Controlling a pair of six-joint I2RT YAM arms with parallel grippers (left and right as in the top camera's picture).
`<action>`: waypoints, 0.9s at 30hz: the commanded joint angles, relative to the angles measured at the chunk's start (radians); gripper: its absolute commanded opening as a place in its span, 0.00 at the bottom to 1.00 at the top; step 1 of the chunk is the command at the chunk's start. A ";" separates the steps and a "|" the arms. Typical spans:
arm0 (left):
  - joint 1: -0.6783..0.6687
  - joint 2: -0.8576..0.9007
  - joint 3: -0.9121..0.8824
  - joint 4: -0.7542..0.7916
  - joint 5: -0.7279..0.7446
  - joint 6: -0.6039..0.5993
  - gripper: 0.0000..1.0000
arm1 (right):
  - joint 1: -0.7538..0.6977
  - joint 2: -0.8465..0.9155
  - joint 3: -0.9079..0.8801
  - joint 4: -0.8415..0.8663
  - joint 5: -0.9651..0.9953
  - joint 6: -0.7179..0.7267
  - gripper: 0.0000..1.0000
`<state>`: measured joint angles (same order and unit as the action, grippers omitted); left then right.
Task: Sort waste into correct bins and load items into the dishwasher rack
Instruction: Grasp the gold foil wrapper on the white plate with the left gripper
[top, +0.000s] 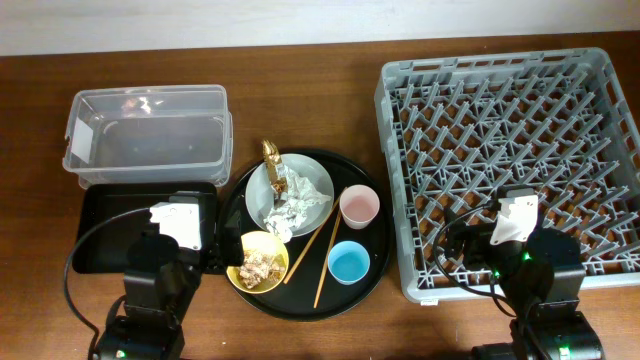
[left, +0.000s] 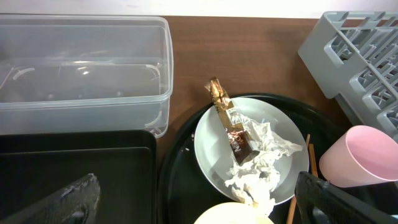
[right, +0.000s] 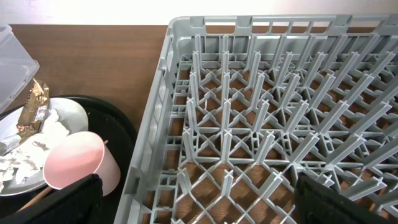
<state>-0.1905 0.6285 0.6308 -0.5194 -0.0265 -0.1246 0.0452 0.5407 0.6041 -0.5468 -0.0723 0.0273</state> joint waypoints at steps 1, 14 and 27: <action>-0.001 -0.001 0.020 0.002 0.011 -0.006 0.99 | -0.006 0.002 0.017 0.002 -0.005 0.007 0.99; -0.001 0.249 0.132 -0.009 0.091 0.010 0.99 | -0.006 0.140 0.233 -0.152 0.006 0.006 0.99; -0.085 0.902 0.502 0.035 0.188 -0.047 0.97 | -0.006 0.377 0.461 -0.403 0.002 0.007 0.99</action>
<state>-0.2409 1.4128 1.1225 -0.5438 0.1478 -0.1432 0.0444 0.9203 1.0443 -0.9508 -0.0753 0.0257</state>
